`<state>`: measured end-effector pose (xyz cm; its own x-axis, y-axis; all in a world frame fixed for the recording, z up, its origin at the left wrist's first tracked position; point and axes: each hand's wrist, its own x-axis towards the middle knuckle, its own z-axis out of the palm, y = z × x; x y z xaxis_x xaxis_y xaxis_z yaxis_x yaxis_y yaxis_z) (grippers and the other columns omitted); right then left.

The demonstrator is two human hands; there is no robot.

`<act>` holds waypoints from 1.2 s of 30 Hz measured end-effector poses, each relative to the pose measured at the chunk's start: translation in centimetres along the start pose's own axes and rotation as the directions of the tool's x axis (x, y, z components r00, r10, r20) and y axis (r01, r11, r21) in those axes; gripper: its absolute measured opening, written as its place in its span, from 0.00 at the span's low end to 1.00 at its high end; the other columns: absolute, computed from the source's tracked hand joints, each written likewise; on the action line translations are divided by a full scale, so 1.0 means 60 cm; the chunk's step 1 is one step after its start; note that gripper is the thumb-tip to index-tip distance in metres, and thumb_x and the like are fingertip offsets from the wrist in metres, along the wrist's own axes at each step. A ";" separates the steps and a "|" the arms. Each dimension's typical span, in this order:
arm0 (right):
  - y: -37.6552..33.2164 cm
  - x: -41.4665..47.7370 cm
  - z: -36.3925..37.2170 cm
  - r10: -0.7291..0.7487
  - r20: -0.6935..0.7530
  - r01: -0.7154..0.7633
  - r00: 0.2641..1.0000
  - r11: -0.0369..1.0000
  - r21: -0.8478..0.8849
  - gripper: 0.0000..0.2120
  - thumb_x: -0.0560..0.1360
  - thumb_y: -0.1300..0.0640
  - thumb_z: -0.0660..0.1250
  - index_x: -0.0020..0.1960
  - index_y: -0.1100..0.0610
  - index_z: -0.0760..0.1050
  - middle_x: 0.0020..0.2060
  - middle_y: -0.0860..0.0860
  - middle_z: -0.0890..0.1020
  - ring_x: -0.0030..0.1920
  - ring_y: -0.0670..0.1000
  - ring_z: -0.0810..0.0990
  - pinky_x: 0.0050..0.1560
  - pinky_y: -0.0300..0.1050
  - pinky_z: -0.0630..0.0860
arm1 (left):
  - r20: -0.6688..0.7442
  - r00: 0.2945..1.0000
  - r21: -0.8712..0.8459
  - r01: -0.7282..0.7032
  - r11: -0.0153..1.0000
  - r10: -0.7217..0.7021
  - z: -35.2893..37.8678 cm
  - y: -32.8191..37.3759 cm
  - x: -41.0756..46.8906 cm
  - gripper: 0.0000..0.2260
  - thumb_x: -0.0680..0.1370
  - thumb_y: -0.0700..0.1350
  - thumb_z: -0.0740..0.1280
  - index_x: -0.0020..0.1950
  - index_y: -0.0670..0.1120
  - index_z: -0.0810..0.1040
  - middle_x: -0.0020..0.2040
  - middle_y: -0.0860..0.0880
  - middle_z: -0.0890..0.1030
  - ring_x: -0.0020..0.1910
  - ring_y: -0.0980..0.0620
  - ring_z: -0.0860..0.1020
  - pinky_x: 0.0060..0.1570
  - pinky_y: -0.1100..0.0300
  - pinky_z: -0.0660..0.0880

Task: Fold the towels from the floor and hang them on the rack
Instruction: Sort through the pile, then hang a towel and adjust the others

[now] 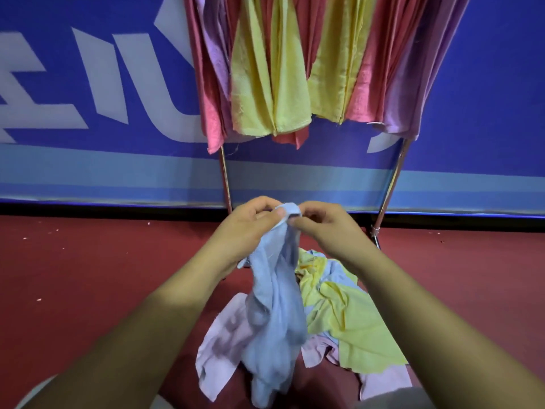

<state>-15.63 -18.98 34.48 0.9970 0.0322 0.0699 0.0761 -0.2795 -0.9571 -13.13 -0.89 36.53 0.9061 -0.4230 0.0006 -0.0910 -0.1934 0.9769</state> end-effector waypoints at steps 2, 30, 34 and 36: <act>-0.002 0.005 -0.008 0.041 -0.031 -0.038 0.999 0.997 0.063 0.12 0.74 0.53 0.70 0.42 0.63 0.79 0.36 0.52 0.79 0.39 0.49 0.74 0.46 0.50 0.69 | 0.086 0.996 0.208 -0.053 0.977 0.036 -0.022 0.003 0.003 0.11 0.73 0.49 0.75 0.53 0.52 0.77 0.38 0.53 0.80 0.33 0.58 0.74 0.36 0.67 0.70; -0.020 0.009 0.033 0.121 0.140 -0.161 0.983 0.932 0.324 0.09 0.80 0.57 0.66 0.49 0.62 0.82 0.38 0.53 0.83 0.36 0.49 0.79 0.39 0.42 0.77 | 0.168 0.986 0.078 -0.032 0.996 0.019 -0.074 -0.028 0.023 0.10 0.75 0.51 0.69 0.49 0.46 0.83 0.43 0.47 0.82 0.43 0.54 0.77 0.47 0.56 0.72; -0.013 0.023 0.019 0.148 -0.099 -0.100 0.984 0.918 0.384 0.09 0.79 0.58 0.69 0.42 0.60 0.83 0.37 0.57 0.83 0.37 0.53 0.79 0.43 0.48 0.77 | 0.201 0.979 0.320 -0.053 0.946 -0.013 -0.091 -0.039 0.031 0.12 0.72 0.55 0.73 0.47 0.47 0.81 0.39 0.45 0.81 0.39 0.54 0.74 0.43 0.55 0.71; -0.007 0.029 0.004 0.166 -0.225 -0.077 0.960 0.930 0.359 0.08 0.78 0.58 0.69 0.43 0.62 0.83 0.37 0.57 0.83 0.37 0.53 0.79 0.40 0.45 0.77 | 0.250 0.966 0.564 -0.087 0.821 -0.070 -0.106 -0.049 0.034 0.11 0.73 0.55 0.73 0.47 0.48 0.81 0.42 0.46 0.83 0.38 0.57 0.75 0.42 0.55 0.74</act>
<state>-13.91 -18.56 34.91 0.9724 -0.2315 -0.0285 -0.0096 0.0825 -0.9965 -8.36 4.45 35.03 0.7782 -0.6162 -0.1210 -0.3864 -0.6217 0.6813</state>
